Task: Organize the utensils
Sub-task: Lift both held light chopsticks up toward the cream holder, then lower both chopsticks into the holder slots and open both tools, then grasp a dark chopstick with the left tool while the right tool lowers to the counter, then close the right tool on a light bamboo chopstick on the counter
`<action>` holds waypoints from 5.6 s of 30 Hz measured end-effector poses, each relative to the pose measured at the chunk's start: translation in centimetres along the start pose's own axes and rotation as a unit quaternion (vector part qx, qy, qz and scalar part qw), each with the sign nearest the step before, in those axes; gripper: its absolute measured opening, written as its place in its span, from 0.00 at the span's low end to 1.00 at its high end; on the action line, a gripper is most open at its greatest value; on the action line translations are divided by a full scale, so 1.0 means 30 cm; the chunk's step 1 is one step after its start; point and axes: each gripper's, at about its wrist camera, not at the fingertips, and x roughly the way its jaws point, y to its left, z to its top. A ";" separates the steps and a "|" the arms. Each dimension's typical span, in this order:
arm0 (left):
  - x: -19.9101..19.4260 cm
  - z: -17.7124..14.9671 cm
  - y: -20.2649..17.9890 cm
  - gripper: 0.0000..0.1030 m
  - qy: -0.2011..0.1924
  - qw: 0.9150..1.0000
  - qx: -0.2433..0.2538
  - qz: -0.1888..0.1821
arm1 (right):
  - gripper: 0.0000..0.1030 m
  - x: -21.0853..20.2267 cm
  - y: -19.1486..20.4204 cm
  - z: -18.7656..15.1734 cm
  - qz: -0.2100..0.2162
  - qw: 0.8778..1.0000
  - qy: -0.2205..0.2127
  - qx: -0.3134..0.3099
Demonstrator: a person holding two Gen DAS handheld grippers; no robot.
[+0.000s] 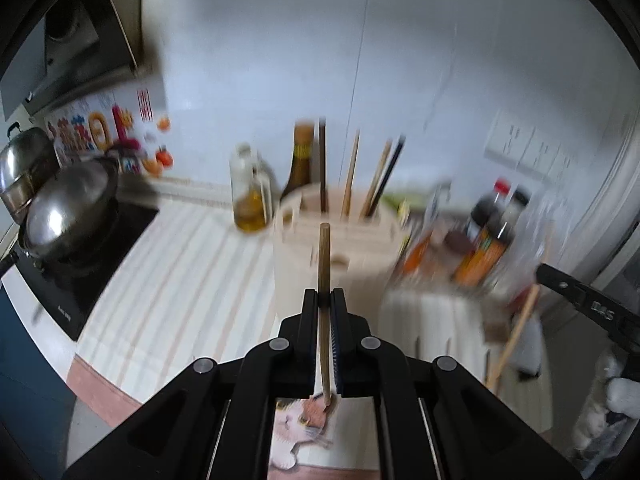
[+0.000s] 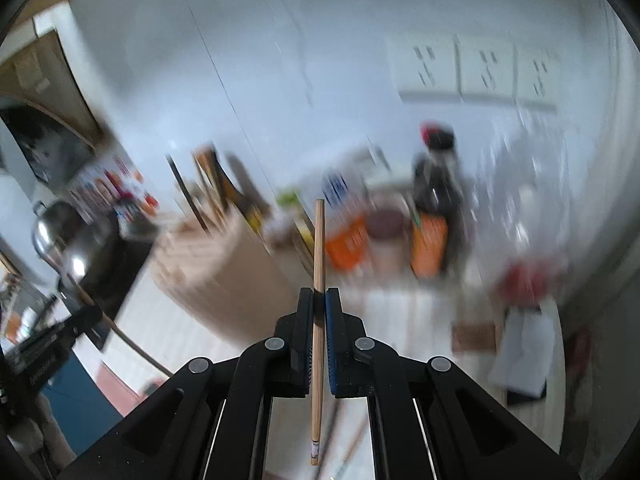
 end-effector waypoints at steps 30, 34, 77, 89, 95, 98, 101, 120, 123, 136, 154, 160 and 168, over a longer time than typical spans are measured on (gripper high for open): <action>0.165 0.597 0.104 0.03 -0.061 0.995 -0.012 -0.072 | 0.06 0.209 0.418 0.558 0.011 0.993 -0.117 -0.022; 0.228 0.604 0.124 0.03 -0.047 0.995 -0.004 -0.091 | 0.06 0.268 0.409 0.556 0.005 0.993 -0.121 -0.007; 0.473 0.470 0.157 0.67 0.098 0.990 0.001 -0.098 | 0.37 0.481 0.327 0.377 0.068 0.998 0.008 -0.006; 0.252 0.345 0.207 1.00 0.035 0.998 -0.033 0.029 | 0.75 0.225 0.183 0.310 0.019 0.998 -0.030 0.043; 0.223 0.174 0.143 1.00 0.063 0.996 -0.041 0.049 | 0.88 0.154 0.024 0.175 -0.024 0.997 0.002 0.073; 0.255 0.056 0.072 1.00 0.095 0.994 -0.029 0.050 | 0.90 0.167 -0.083 0.082 -0.039 0.994 0.037 0.092; 0.312 -0.068 -0.017 1.00 0.132 0.990 -0.009 0.051 | 0.90 0.209 -0.203 -0.041 -0.054 0.987 0.094 0.115; 0.808 -0.510 -0.494 0.60 0.308 0.945 0.107 -0.013 | 0.45 0.378 -0.590 -0.442 -0.096 0.946 0.237 0.200; 0.799 -0.503 -0.513 0.28 0.289 0.948 0.132 -0.010 | 0.45 0.384 -0.600 -0.441 -0.099 0.945 0.241 0.199; 0.690 -0.532 -0.092 0.03 0.308 0.949 0.059 0.034 | 0.45 0.586 -0.383 -0.407 -0.063 0.945 0.284 0.147; 0.614 -0.582 0.035 0.03 0.300 0.953 0.039 0.026 | 0.07 0.626 -0.147 -0.577 -0.119 0.930 0.345 0.043; 0.579 -0.620 -0.020 0.03 0.306 0.950 0.052 0.015 | 0.07 0.552 -0.128 -0.656 -0.104 0.926 0.362 0.033; 0.569 -0.633 -0.044 0.07 0.309 0.949 0.058 0.002 | 0.07 0.546 -0.122 -0.649 -0.102 0.917 0.385 0.035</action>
